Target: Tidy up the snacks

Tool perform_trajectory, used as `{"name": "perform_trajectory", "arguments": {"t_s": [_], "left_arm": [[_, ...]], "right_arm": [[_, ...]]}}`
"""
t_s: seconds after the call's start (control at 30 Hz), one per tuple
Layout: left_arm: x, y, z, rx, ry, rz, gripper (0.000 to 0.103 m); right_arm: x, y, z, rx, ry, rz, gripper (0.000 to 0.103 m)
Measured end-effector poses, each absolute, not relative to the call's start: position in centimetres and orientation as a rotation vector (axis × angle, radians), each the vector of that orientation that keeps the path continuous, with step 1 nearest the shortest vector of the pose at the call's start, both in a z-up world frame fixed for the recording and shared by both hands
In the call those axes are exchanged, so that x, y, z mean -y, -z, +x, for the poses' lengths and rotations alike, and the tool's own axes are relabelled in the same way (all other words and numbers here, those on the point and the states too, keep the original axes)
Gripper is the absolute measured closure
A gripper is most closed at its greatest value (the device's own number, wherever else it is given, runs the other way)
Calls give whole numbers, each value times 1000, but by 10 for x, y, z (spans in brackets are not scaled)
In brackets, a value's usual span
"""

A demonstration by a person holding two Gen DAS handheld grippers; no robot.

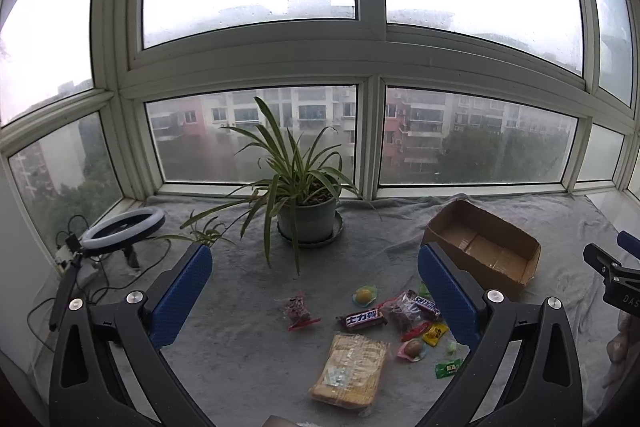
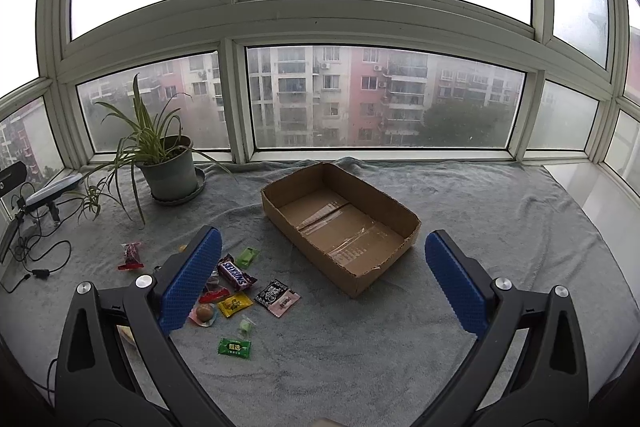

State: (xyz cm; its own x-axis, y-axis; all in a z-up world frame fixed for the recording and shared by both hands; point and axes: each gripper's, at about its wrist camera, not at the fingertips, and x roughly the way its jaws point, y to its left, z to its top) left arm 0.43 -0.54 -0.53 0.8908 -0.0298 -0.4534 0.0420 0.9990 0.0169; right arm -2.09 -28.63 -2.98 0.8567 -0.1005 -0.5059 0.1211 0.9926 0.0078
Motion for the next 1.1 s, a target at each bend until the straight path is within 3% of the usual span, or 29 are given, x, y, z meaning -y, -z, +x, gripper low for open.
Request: {"name": "perform_trajectory", "arguments": {"t_s": [1.1], "left_arm": [[6,6,8,-482,49,22,1]], "right_arm": [[286,34,-22,-543,115,36,0]]}}
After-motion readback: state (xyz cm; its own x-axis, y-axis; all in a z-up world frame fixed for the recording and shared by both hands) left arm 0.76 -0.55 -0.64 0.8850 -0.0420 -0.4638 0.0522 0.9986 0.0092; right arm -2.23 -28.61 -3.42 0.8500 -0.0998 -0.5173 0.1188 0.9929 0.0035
